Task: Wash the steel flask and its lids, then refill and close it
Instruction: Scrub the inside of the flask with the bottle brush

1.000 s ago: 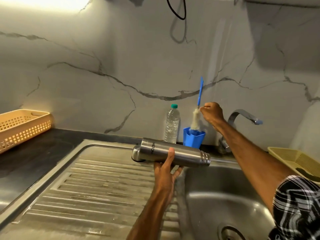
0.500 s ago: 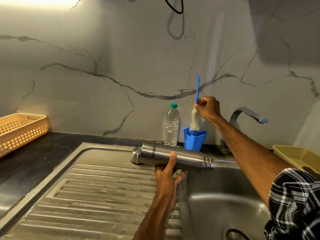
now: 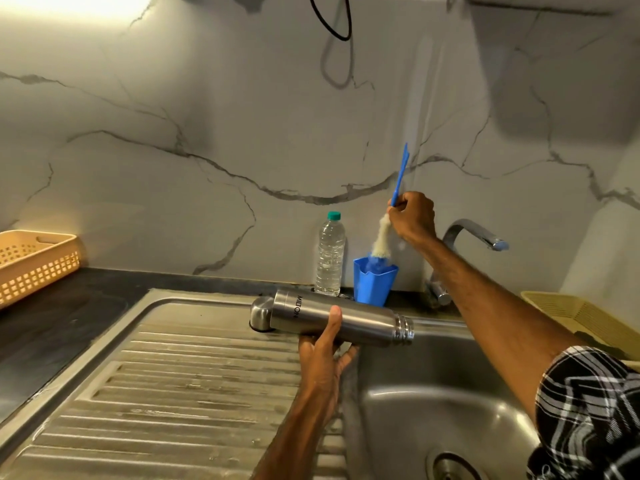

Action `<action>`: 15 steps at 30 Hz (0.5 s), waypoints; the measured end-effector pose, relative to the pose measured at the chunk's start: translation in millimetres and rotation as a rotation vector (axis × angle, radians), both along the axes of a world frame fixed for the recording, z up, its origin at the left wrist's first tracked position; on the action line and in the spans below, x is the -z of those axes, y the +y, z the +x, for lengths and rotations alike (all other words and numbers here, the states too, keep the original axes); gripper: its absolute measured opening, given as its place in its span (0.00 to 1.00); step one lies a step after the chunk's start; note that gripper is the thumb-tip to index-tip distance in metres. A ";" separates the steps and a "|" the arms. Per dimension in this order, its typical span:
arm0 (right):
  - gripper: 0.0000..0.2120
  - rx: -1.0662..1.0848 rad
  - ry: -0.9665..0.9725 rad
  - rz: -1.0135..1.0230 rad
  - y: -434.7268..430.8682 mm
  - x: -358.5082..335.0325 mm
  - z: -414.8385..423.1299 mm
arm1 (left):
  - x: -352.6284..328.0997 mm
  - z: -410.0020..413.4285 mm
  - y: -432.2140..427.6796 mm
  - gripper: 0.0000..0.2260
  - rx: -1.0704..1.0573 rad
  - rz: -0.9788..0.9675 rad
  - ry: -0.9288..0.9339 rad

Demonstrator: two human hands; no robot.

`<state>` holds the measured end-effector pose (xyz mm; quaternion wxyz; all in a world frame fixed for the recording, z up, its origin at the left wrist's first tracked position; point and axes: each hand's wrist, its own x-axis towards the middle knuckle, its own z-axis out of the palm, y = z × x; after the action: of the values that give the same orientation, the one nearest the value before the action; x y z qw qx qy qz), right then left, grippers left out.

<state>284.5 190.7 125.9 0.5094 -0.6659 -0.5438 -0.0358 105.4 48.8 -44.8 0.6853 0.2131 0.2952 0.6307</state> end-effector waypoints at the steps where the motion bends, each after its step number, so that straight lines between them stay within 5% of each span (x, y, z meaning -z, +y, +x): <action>1: 0.08 0.016 0.023 0.033 -2.9 -7.3 4.5 | 0.2 -0.2 0.4 0.25 0.002 -0.002 0.005; 15: 0.06 0.103 0.207 0.528 -149.1 -34.9 85.1 | -7.4 -1.7 -6.0 0.24 -0.013 0.038 0.081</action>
<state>369.6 41.6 160.8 0.7156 -0.5370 -0.4262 -0.1338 103.7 42.8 -37.4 0.6645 0.2497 0.3121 0.6314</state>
